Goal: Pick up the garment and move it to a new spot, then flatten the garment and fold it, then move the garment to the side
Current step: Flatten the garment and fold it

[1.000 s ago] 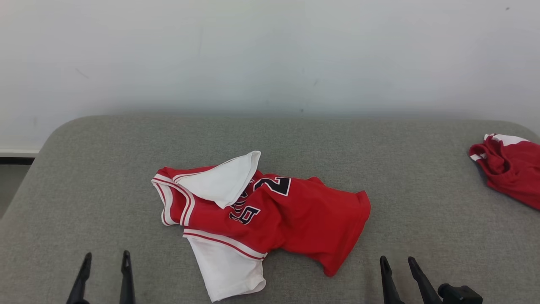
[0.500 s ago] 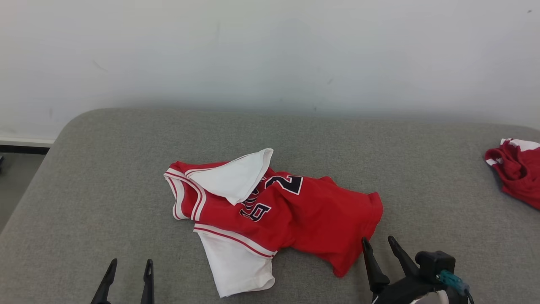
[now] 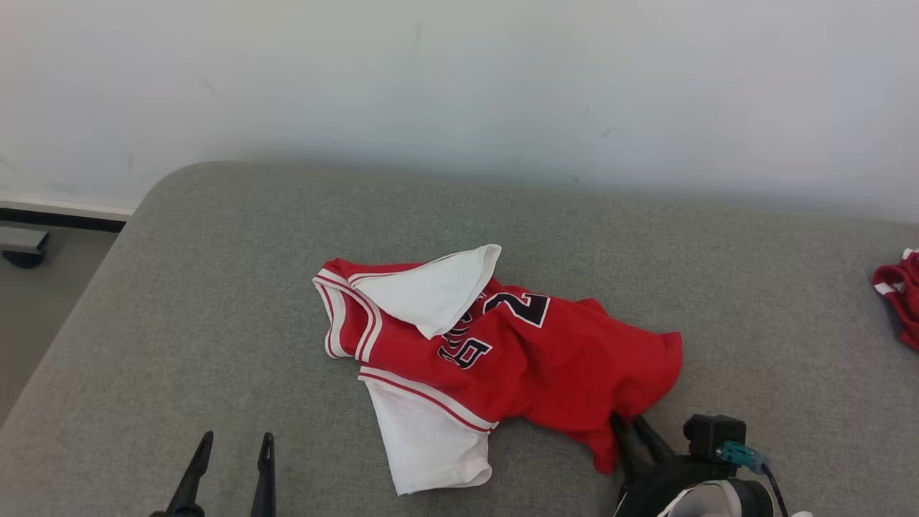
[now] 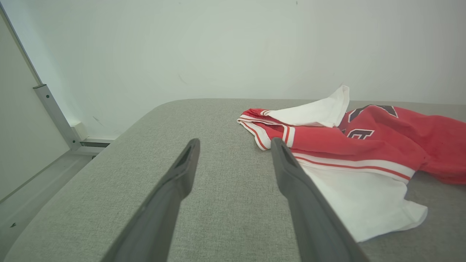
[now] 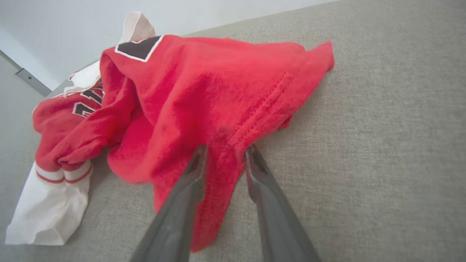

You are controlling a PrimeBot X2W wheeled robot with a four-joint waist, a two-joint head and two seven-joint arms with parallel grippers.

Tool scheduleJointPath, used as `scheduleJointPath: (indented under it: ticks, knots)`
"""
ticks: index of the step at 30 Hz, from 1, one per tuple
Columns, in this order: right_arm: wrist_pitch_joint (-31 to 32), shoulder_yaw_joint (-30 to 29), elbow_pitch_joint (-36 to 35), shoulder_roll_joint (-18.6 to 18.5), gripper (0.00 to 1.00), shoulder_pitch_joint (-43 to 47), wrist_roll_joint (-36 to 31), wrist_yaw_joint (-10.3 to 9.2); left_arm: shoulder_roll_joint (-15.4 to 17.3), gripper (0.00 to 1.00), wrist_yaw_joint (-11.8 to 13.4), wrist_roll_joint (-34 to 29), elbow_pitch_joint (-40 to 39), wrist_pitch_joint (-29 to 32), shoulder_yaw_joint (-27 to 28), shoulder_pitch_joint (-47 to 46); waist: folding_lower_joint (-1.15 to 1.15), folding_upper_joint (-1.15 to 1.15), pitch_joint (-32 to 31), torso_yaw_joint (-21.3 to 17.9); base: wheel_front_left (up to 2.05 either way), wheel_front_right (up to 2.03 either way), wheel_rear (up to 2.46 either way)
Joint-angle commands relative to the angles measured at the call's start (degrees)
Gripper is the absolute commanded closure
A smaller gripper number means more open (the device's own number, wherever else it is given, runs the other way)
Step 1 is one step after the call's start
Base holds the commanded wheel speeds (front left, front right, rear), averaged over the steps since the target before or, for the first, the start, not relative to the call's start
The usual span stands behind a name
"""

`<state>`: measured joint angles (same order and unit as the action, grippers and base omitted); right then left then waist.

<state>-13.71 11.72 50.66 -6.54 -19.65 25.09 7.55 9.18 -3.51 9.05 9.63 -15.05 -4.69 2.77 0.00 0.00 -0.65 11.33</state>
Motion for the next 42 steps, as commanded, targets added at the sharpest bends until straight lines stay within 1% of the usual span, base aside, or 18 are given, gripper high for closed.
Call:
scheduleJointPath:
  ticks: [1, 4, 6, 13, 19, 21, 23, 26, 29, 32, 35, 38, 42]
  knots:
    - [-0.64, 0.31, 0.44, -0.39, 1.00, -0.26, 0.48, -0.15, -0.26, 0.00, 0.20, -0.51, -0.24, -0.17, 0.41, 0.18, 0.00, 0.00, -0.04, -0.30, 0.00, 0.00, 0.00]
    - [-1.23, 0.32, -0.26, -1.69, 1.00, -0.29, 1.27, -0.15, -0.52, 0.00, 0.34, -0.63, -0.30, -0.17, 0.82, 0.75, 0.00, 0.00, -0.23, -1.03, 0.00, 0.00, 0.00]
    - [-1.44, -0.51, -2.12, -2.93, 1.00, 0.59, 1.29, -0.15, -0.62, 0.00, 0.26, -0.57, -0.27, -0.17, 1.15, 0.83, 0.00, 0.00, -0.30, -1.66, 0.00, 0.00, 0.00]
    - [-1.51, -7.77, -14.49, -8.77, 1.00, 7.82, -0.92, -0.15, -1.20, 0.00, 0.00, -0.52, -0.11, -0.17, 2.37, 1.23, 0.00, 0.00, -0.60, -4.24, 0.00, 0.00, 0.00]
    - [-1.48, -13.09, -22.65, -13.34, 1.00, 15.46, -2.67, -0.16, -1.70, 0.00, -0.38, -1.10, -0.05, -0.17, 2.89, 1.64, 0.00, 0.00, -0.99, -5.28, 0.00, 0.00, 0.00]
    - [-1.03, -13.89, -23.97, -13.62, 1.00, 16.44, -2.79, -0.16, -1.76, 0.00, -0.50, -1.14, -0.02, -0.17, 3.05, 1.59, 0.00, 0.00, -1.01, -5.40, 0.00, 0.00, 0.00]
    - [0.31, -14.93, -26.96, -13.71, 1.00, 18.02, -3.07, -0.15, -1.77, 0.00, -0.82, -1.25, 0.07, -0.17, 3.40, 1.58, 0.00, 0.00, -1.03, -5.57, 0.00, 0.00, 0.00]
    - [2.67, -15.67, -31.38, -12.99, 1.00, 19.33, -3.52, -0.15, -1.98, 0.00, -0.95, -1.42, 0.04, -0.17, 3.69, 1.67, 0.00, 0.00, -1.09, -5.66, 0.00, 0.00, 0.00]
    - [4.86, -15.65, -34.06, -12.10, 1.00, 19.00, -4.32, -0.15, -2.30, 0.00, -1.25, -1.69, 0.15, -0.17, 3.60, 1.50, 0.00, 0.00, -1.12, -5.19, 0.00, 0.00, 0.00]
    - [6.54, -14.77, -34.54, -11.29, 1.00, 16.33, -4.94, -0.15, -2.52, 0.00, -1.44, -1.74, 0.43, -0.17, 3.23, 0.91, 0.00, 0.00, -1.06, -4.14, 0.00, 0.00, 0.00]
    - [7.85, -13.20, -32.49, -10.65, 1.00, 12.67, -5.32, -0.15, -2.86, 0.00, -1.80, -1.88, 0.77, -0.17, 2.86, 0.28, 0.00, 0.00, -0.93, -2.66, 0.00, 0.00, 0.00]
    - [8.22, -10.88, -28.28, -10.51, 1.00, 7.62, -5.72, -0.15, -3.22, 0.00, -1.90, -2.04, 1.14, -0.17, 2.59, -0.37, 0.00, 0.00, -0.71, -1.08, 0.00, 0.00, 0.00]
    - [7.89, -8.36, -19.68, -10.04, 1.00, 0.42, -6.39, -0.15, -3.52, 0.00, -2.48, -2.34, 1.98, -0.17, 1.75, -1.10, 0.00, 0.00, -0.22, 1.04, 0.00, 0.00, 0.00]
